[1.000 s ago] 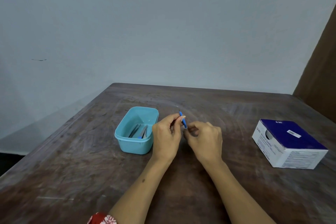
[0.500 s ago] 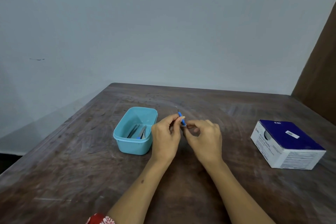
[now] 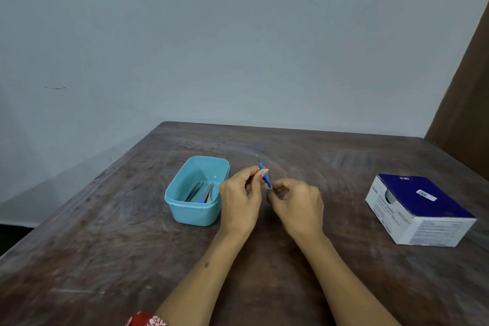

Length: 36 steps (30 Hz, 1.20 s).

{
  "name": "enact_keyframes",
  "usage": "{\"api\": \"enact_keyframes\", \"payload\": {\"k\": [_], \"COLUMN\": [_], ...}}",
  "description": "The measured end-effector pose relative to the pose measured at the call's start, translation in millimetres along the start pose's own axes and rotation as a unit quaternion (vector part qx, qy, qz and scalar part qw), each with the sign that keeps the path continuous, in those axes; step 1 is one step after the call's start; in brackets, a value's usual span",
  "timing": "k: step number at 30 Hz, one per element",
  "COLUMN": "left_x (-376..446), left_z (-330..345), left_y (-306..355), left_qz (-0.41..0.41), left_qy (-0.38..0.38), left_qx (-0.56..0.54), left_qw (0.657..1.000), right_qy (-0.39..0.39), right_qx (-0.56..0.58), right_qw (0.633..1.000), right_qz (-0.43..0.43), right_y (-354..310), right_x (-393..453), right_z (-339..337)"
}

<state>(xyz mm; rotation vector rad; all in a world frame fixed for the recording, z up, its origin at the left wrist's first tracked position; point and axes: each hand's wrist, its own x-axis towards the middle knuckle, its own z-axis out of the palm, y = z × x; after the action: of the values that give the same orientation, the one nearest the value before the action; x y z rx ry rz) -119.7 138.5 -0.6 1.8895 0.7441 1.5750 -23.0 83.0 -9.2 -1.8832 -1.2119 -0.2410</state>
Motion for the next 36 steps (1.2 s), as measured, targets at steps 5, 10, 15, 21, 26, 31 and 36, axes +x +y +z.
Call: {"api": "enact_keyframes", "payload": {"k": [5,10,15,21,26,31,36], "left_x": [-0.1,-1.7,-1.6,-1.1,-0.6,-1.0,-3.3], "left_z": [1.5,1.6,3.4,3.7,4.8,4.7,6.2], "left_y": [-0.1,-1.3,-5.1,-5.2,-4.3,-2.3,-1.0], "left_qz": [-0.009,0.012,-0.022,-0.035,-0.001,0.025,0.027], "left_qy": [-0.011,-0.045,-0.035,-0.038,-0.02,-0.049,-0.077], "left_qx": [-0.02,-0.01,-0.039,-0.035,0.013,0.056,0.072], "left_qw": [1.0,0.999,0.998,0.998,1.0,0.997,0.994], "right_qy": [0.059,0.069,0.026,0.033,-0.007,0.019,-0.013], "right_qx": [0.003,0.022,0.018,0.074,0.06,0.413,0.477], "right_qw": [0.998,0.997,0.999,0.996,0.996,0.889,0.863], "right_qz": [-0.013,-0.034,-0.004,-0.04,0.059,0.196,0.168], "right_y": [-1.1,-2.5,3.5,-0.9,10.4,9.6,1.0], "right_x": [1.0,1.1,1.7,0.9,7.2,16.7,13.8], "right_z": [-2.4,0.4,0.7,-0.9,-3.0,-17.4,-18.6]}}
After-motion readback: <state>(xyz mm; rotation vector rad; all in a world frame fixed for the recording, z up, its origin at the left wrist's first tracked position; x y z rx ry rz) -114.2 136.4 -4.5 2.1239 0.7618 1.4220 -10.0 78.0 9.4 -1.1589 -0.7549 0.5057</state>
